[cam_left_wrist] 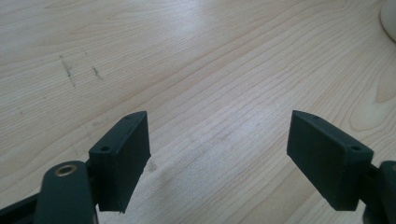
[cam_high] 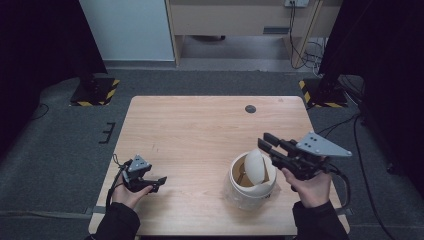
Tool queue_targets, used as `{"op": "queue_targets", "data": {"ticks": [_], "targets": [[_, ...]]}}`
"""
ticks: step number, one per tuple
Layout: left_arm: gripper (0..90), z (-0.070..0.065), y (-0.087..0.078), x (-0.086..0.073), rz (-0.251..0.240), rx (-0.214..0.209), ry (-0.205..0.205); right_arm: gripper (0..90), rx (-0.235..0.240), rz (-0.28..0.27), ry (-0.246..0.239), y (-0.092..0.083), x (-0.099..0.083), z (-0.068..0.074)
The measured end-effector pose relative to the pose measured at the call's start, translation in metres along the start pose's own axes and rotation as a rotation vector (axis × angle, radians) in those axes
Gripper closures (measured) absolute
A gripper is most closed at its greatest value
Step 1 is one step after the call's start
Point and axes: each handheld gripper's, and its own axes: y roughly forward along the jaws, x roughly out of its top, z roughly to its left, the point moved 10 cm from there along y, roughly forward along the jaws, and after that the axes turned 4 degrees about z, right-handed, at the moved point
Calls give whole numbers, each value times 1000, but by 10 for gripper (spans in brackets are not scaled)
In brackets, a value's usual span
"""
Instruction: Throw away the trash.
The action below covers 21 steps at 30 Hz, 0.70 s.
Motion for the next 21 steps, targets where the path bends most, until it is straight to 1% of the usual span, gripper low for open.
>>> {"op": "queue_targets", "data": {"ticks": [1,2,3,4,5,7,8,10,12,13,15,16,17,18,19,21], "targets": [[209,0,0,0,1,0,-2,631,-27,-13,9,-3,1,-9],[209,1,0,-1,3,0,-4,573,-54,-20,26,-6,0,-18],[209,2,0,-2,4,2,-9,509,-77,-28,51,-8,-2,-29],[208,2,0,-2,5,2,-13,451,-94,-32,85,-9,-5,-39],[207,3,0,-2,8,3,-13,426,-110,-27,118,-9,-12,-51],[206,3,0,-3,12,1,-11,363,-153,-12,142,-10,-25,-71],[203,2,1,-3,15,-3,-13,326,-181,-2,157,-9,-34,-83],[198,1,2,-5,28,-6,-9,282,-237,25,186,-6,-58,-106],[193,1,5,-7,44,-11,-10,278,-286,65,225,-3,-85,-127],[191,2,5,-9,50,-13,-11,275,-307,90,246,-1,-103,-137],[188,4,7,-11,62,-11,-15,272,-326,129,280,3,-128,-148],[183,5,8,-12,68,-12,-20,266,-332,152,289,5,-141,-152],[180,7,8,-14,77,-8,-23,250,-335,179,295,7,-155,-156],[178,7,9,-16,84,-8,-25,229,-332,219,290,10,-171,-160],[176,8,9,-17,91,-5,-29,222,-334,245,290,11,-181,-162],[174,10,11,-19,102,-2,-31,209,-352,315,295,10,-203,-169]]}}
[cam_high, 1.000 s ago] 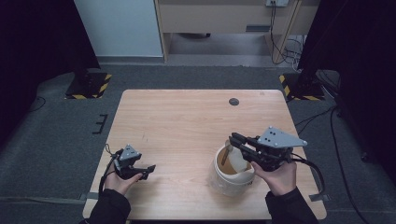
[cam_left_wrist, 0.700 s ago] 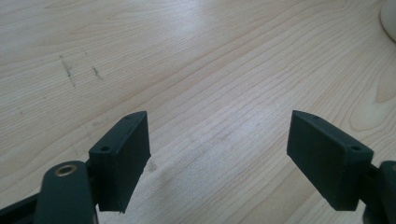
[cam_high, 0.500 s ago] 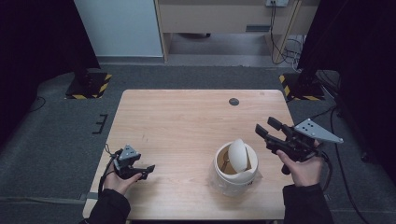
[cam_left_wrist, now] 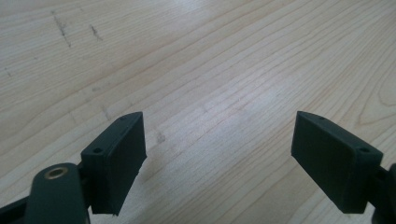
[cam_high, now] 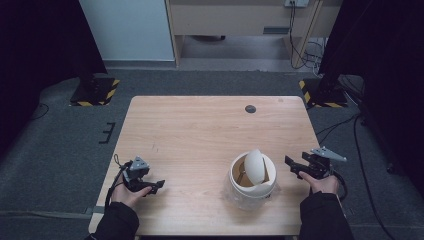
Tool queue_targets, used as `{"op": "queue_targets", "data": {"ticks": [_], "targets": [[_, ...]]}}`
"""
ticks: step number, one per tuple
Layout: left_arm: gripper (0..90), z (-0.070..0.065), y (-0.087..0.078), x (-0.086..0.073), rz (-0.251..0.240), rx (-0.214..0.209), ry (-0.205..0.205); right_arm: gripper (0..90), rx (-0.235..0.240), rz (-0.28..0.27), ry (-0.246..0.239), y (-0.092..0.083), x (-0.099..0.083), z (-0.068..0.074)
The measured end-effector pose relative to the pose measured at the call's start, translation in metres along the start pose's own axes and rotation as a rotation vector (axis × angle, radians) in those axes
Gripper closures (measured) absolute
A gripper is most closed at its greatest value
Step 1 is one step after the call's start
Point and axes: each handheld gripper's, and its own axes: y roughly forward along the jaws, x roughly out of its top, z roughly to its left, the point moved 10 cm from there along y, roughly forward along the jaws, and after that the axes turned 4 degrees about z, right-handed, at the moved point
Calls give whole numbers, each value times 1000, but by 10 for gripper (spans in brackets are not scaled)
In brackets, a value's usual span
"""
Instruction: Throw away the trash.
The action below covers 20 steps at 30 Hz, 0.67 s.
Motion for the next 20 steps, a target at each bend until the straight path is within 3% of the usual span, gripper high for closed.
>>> {"op": "queue_targets", "data": {"ticks": [3,9,14,20], "targets": [[167,3,3,-3,24,7,-2,168,-38,61,2,7,-14,-13],[146,8,7,-10,55,32,-6,122,-100,98,-20,10,-23,-31],[129,13,12,-15,77,48,-10,113,-124,149,-46,11,-32,-39],[51,17,16,-13,43,59,-12,106,-126,191,-69,15,-40,-41]]}}
